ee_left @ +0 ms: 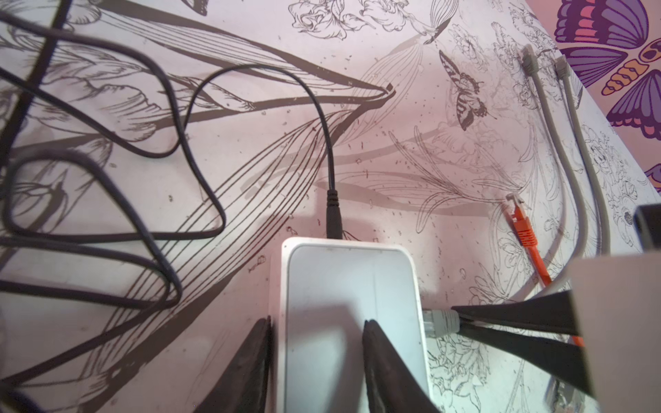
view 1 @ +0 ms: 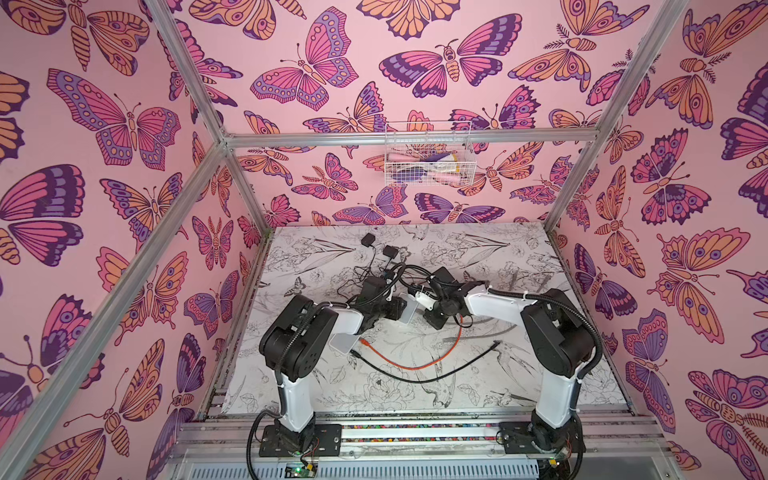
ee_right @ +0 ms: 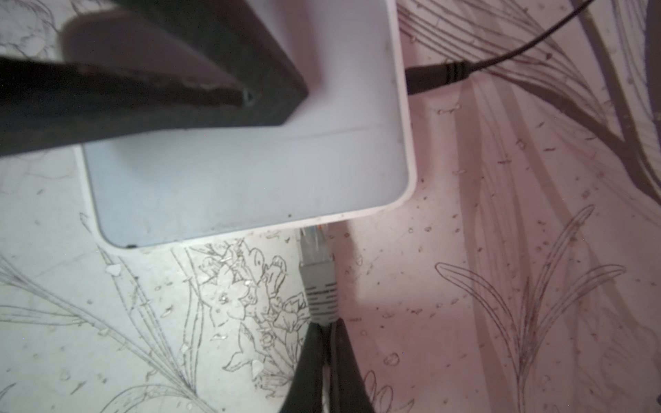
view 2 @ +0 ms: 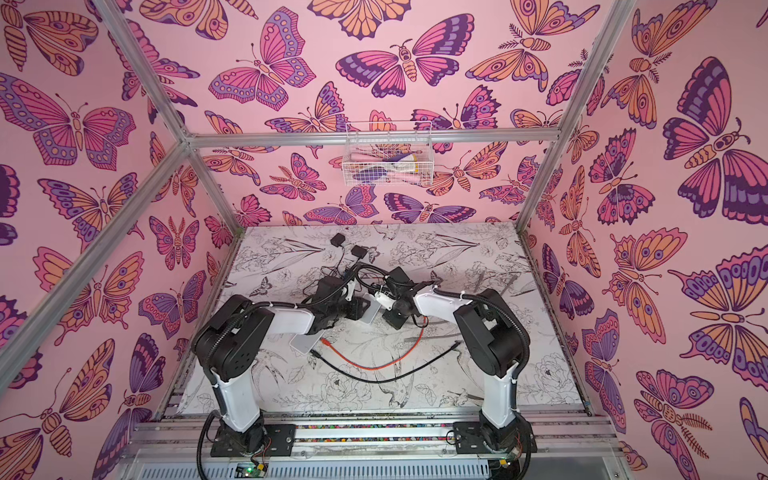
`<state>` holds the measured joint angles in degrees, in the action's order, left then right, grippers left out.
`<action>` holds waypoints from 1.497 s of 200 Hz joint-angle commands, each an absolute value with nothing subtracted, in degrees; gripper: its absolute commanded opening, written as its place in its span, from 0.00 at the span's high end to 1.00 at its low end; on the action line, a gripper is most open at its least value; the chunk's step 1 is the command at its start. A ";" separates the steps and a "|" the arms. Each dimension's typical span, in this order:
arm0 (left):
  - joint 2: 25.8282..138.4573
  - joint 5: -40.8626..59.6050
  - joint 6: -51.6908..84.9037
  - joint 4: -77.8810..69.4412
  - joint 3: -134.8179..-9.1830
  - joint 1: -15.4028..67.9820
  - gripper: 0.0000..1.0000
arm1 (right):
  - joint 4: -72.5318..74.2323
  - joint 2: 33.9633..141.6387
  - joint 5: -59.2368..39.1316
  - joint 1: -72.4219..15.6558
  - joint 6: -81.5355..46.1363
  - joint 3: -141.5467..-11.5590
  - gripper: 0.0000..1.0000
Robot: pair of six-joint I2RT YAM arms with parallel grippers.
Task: Insert the plug into the switch port
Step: 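Open the right gripper and pull it back from the seated plug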
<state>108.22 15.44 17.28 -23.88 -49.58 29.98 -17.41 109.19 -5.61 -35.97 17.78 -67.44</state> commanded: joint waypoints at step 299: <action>106.86 22.77 21.29 -10.84 -53.62 27.44 0.57 | -0.62 92.61 10.66 -36.85 13.73 -59.19 0.78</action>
<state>108.36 22.35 22.13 -15.00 -53.19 28.16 -2.24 96.92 7.75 -36.64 16.01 -63.07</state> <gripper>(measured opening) 0.424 0.207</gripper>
